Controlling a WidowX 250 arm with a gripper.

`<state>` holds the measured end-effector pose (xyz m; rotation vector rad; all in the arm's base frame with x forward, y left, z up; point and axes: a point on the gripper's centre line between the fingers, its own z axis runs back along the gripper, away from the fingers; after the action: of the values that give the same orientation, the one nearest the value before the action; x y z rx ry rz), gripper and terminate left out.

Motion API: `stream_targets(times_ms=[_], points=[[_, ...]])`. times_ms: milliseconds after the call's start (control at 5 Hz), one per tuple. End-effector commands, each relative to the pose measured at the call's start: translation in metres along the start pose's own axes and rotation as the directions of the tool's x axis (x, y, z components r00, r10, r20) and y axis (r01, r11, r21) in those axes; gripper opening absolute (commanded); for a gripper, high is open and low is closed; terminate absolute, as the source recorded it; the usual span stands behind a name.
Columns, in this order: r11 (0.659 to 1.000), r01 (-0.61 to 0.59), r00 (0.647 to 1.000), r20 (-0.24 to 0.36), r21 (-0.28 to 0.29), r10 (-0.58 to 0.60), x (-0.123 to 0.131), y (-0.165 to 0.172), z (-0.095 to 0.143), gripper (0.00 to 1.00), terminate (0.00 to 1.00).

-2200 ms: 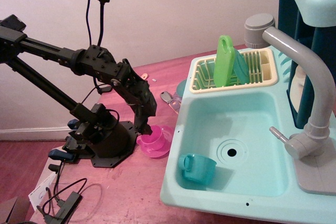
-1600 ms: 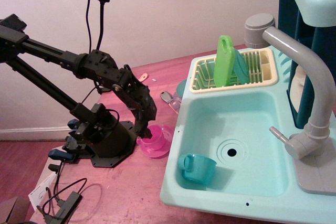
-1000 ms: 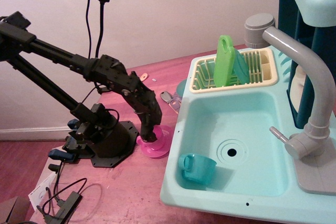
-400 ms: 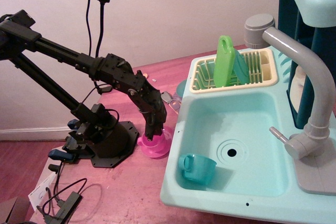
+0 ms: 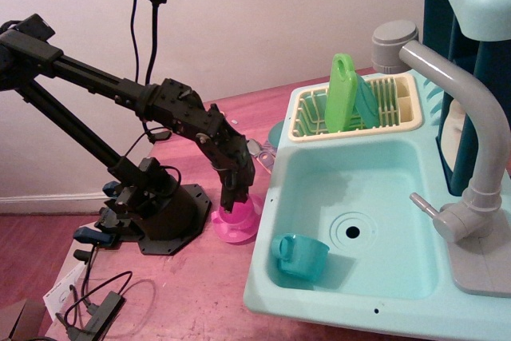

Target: Put cup from anywhere into sink

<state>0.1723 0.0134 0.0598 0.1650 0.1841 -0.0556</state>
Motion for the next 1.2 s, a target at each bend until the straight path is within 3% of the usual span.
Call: stream_targets(times_ms=[0,200,400,600,800,1000], points=[[0.999,0.029,0.998,0.048,0.044,-0.032,0.001,0.022,0.057,0.0,0.0],[0.995,0.048,0.997,0.06,0.086,-0.053,0.007,0.036,0.097,0.0,0.0],[0.989,0.096,0.985,0.13,0.11,-0.11,0.046,0.041,0.12,0.0,0.0],[0.977,0.173,0.972,0.137,0.123,-0.189,0.089,0.036,0.134,0.0,0.0],[0.963,0.236,0.963,0.102,0.126,-0.25,0.123,0.019,0.13,0.0,0.0],[0.969,0.23,0.964,0.12,0.086,-0.239,0.138,0.006,0.11,0.0,0.0]])
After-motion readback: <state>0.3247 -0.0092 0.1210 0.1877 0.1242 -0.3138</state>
